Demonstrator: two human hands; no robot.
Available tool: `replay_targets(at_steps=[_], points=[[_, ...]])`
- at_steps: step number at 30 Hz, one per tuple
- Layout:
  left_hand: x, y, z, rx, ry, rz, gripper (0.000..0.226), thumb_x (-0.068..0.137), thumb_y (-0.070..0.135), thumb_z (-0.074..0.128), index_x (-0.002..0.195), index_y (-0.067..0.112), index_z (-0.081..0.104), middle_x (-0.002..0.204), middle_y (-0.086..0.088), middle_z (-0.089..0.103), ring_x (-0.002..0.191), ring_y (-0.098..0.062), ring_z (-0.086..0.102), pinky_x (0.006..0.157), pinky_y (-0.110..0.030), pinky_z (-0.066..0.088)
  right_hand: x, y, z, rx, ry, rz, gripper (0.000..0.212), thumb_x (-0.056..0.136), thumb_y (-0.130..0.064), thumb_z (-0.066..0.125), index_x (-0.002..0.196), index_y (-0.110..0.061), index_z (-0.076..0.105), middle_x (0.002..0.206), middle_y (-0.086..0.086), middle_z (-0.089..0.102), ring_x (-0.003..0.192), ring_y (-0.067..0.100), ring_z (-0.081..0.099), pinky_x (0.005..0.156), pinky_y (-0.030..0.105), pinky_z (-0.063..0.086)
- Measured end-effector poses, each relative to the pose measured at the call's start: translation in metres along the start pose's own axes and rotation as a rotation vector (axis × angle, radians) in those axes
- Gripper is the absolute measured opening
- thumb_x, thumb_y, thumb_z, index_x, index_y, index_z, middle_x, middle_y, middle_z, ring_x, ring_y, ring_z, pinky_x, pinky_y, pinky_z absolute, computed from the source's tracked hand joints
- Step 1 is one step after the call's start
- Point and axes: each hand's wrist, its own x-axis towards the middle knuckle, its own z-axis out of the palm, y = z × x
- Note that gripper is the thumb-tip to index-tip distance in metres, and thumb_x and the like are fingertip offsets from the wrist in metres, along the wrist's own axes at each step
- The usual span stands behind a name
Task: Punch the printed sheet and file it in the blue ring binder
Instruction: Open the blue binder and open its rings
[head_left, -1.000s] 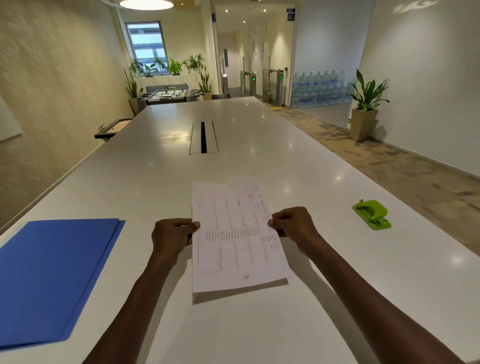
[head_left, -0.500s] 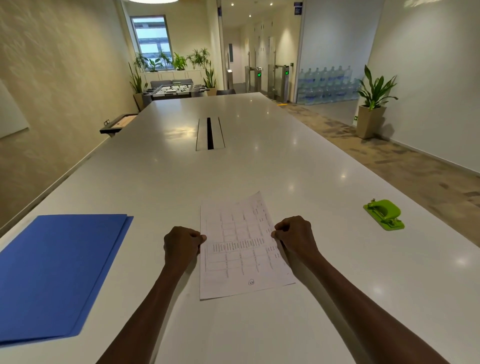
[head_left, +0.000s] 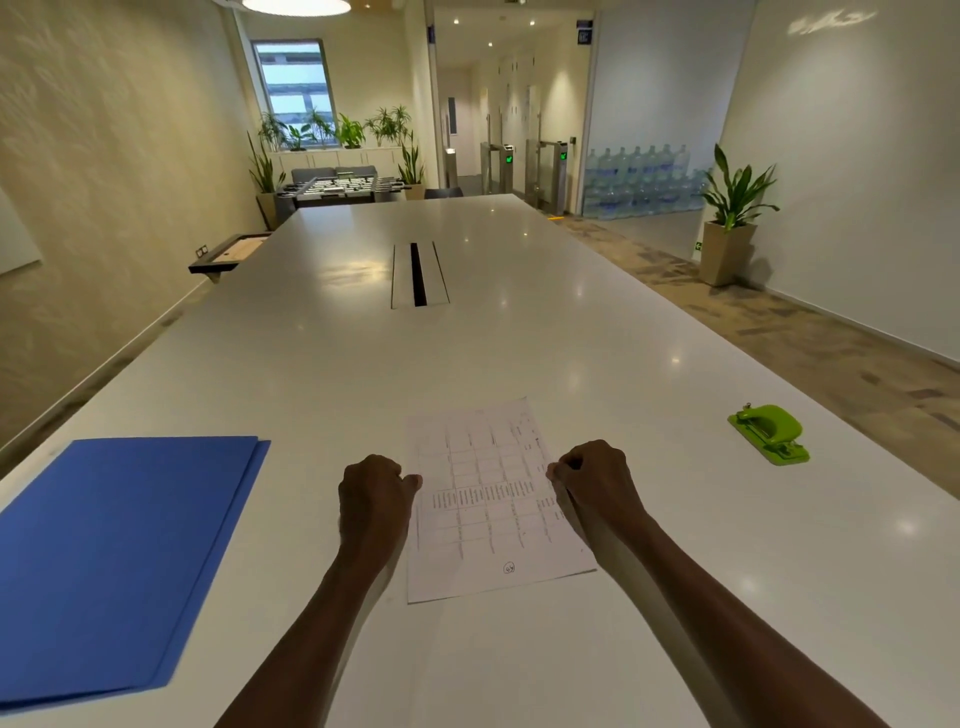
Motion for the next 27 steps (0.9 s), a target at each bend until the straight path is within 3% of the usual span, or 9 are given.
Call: replay_targets(at_steps=[2,4,6,10,13,16,22,27], points=[[-0.001,-0.003,-0.005,0.002,0.013,0.009,0.044,0.081,0.028,0.073,0.05,0.013,0.046,0.049,0.003,0.042,0.049,-0.017,0.045,0.046,-0.021,0.025,-0.002,-0.001,-0.005,-0.01,0.009,-0.004,0.049,0.085,-0.028,0.062,0.047,-0.006,0.041,0.044,0.008,0.04,0.043,0.016,0.037,0.051,0.027,0.03],[0.0,-0.008,-0.011,-0.012,-0.007,0.019,0.042,0.082,0.03,0.071,0.054,0.006,0.052,0.05,0.0,0.045,0.054,-0.026,0.053,0.045,-0.022,0.021,-0.004,-0.001,-0.012,-0.007,0.031,0.004,0.05,0.087,-0.031,0.06,0.048,-0.004,0.046,0.047,0.011,0.051,0.045,0.02,0.045,0.054,0.03,0.038],[0.002,-0.015,-0.016,-0.04,-0.003,0.017,0.042,0.082,0.03,0.071,0.054,0.004,0.054,0.051,-0.006,0.053,0.054,-0.025,0.053,0.046,-0.022,0.025,-0.009,-0.003,-0.018,0.019,0.074,0.022,0.049,0.088,-0.032,0.058,0.052,0.001,0.052,0.052,0.013,0.061,0.049,0.022,0.055,0.059,0.031,0.044],[-0.001,-0.021,-0.029,-0.059,0.026,0.042,0.039,0.085,0.027,0.07,0.056,0.01,0.049,0.056,0.0,0.057,0.057,-0.016,0.05,0.059,-0.027,0.038,-0.028,-0.019,-0.02,0.062,0.146,0.009,0.046,0.088,-0.026,0.057,0.048,-0.005,0.045,0.047,0.011,0.055,0.038,0.003,0.05,0.053,0.028,0.038],[-0.008,-0.021,-0.041,-0.12,0.02,0.072,0.02,0.086,0.026,0.071,0.076,0.008,0.072,0.075,-0.007,0.07,0.075,-0.021,0.065,0.072,-0.024,0.042,-0.045,-0.037,-0.013,0.105,0.164,-0.026,0.041,0.089,-0.026,0.056,0.061,0.004,0.059,0.056,0.015,0.063,0.046,0.002,0.059,0.056,0.029,0.045],[-0.016,-0.023,-0.056,-0.162,0.037,0.079,0.031,0.086,0.027,0.071,0.106,0.005,0.073,0.101,-0.008,0.075,0.099,-0.021,0.068,0.083,-0.021,0.044,-0.062,-0.059,-0.001,0.168,0.166,-0.076,0.033,0.089,-0.027,0.058,0.071,-0.001,0.068,0.061,0.01,0.067,0.061,0.02,0.066,0.065,0.034,0.052],[-0.024,-0.034,-0.08,-0.186,0.073,0.091,0.032,0.086,0.025,0.071,0.11,0.005,0.072,0.102,-0.008,0.074,0.097,-0.019,0.069,0.09,-0.03,0.053,-0.087,-0.105,0.017,0.223,0.087,-0.191,0.017,0.089,-0.02,0.061,0.077,-0.015,0.073,0.064,-0.01,0.066,0.063,0.002,0.064,0.056,0.012,0.038],[-0.026,-0.047,-0.095,-0.194,0.124,0.055,0.029,0.084,0.022,0.072,0.107,0.005,0.073,0.099,-0.006,0.075,0.093,-0.017,0.069,0.083,-0.027,0.053,-0.091,-0.126,0.032,0.217,0.012,-0.299,0.016,0.09,-0.02,0.062,0.085,-0.014,0.075,0.069,-0.009,0.068,0.064,-0.001,0.061,0.058,0.01,0.039]])
